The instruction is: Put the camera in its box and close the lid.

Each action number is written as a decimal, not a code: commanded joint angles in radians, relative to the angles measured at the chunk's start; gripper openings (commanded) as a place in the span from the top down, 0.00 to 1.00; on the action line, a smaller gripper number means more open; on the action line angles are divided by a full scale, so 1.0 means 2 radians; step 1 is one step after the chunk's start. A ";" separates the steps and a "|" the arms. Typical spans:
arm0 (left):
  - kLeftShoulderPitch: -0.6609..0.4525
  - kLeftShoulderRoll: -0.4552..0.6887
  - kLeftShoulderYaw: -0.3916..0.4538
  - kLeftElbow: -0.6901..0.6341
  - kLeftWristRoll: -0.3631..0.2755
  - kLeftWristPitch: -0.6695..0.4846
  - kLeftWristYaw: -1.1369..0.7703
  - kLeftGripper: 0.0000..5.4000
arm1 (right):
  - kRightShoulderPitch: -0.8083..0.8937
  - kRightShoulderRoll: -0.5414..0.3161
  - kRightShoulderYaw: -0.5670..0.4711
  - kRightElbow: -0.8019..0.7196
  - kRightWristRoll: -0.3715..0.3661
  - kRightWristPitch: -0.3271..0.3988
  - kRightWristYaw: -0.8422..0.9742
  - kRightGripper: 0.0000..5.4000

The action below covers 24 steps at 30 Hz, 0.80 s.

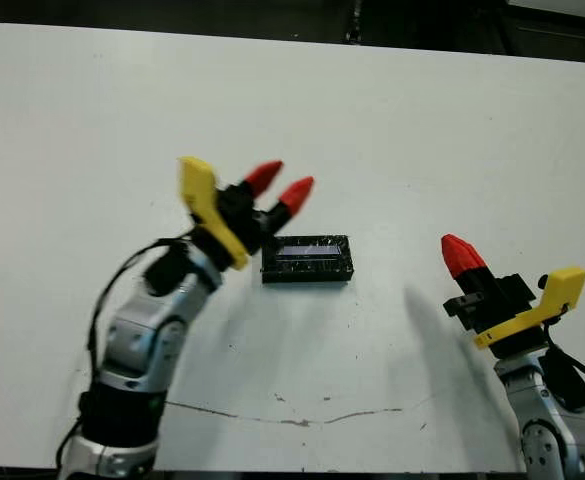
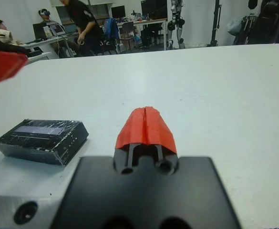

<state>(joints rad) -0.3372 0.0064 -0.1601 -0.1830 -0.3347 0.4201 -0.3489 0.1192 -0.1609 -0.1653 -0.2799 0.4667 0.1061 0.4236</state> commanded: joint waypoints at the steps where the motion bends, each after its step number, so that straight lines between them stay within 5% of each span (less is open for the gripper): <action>1: -0.007 -0.010 -0.023 0.020 0.022 0.011 0.014 0.72 | 0.004 -0.003 -0.002 0.006 -0.002 -0.007 0.001 1.00; 11: 0.010 -0.006 -0.074 0.091 0.060 0.016 -0.002 1.00 | 0.006 0.001 -0.001 -0.001 -0.007 -0.001 -0.008 1.00; 24: 0.008 -0.009 -0.074 0.107 0.071 0.103 0.026 1.00 | 0.007 -0.001 0.002 -0.006 -0.001 0.004 -0.012 1.00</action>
<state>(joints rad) -0.3794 -0.0194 -0.2954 -0.0269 -0.2128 0.5359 -0.3152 0.1233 -0.1563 -0.1554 -0.2858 0.4592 0.0970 0.4093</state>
